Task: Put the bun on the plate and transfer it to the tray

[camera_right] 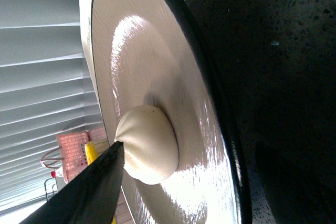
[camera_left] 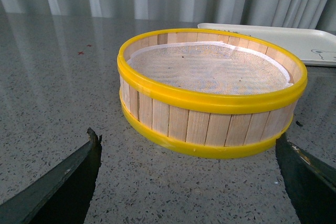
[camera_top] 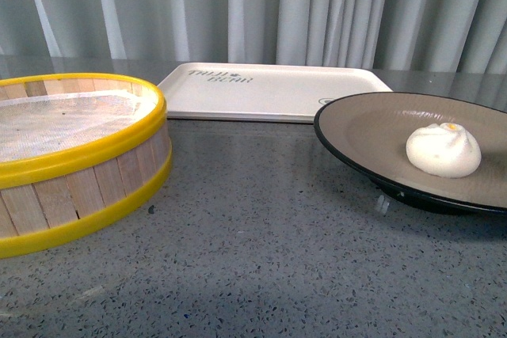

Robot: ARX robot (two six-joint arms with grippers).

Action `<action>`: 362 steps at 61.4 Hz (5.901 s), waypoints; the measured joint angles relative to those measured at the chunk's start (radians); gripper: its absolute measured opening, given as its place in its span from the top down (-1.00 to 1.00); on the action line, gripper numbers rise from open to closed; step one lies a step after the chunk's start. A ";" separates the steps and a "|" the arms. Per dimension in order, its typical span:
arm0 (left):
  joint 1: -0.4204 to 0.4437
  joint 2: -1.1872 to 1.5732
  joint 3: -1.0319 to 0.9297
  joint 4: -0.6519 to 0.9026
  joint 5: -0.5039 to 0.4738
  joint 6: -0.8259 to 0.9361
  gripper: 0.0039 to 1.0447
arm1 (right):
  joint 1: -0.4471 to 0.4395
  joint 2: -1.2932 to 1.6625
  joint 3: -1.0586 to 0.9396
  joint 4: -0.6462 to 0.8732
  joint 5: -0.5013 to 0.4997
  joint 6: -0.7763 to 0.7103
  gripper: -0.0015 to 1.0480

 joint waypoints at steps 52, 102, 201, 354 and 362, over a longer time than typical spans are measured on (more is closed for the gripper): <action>0.000 0.000 0.000 0.000 0.000 0.000 -0.88 | 0.007 -0.098 -0.008 0.089 -0.035 0.011 0.94; 0.000 0.000 0.000 0.000 0.000 0.000 -0.88 | 0.120 0.505 0.671 0.179 0.092 0.271 0.94; 0.000 0.000 0.000 0.000 0.000 0.000 -0.88 | 0.228 0.640 0.784 0.030 0.213 0.184 0.94; 0.000 0.000 0.000 0.000 0.001 0.000 -0.88 | -0.375 -0.450 -0.219 0.406 0.174 -0.999 -0.20; 0.000 0.000 0.000 0.000 -0.003 0.000 -0.88 | -0.217 -0.668 -0.465 0.438 0.318 -1.035 0.42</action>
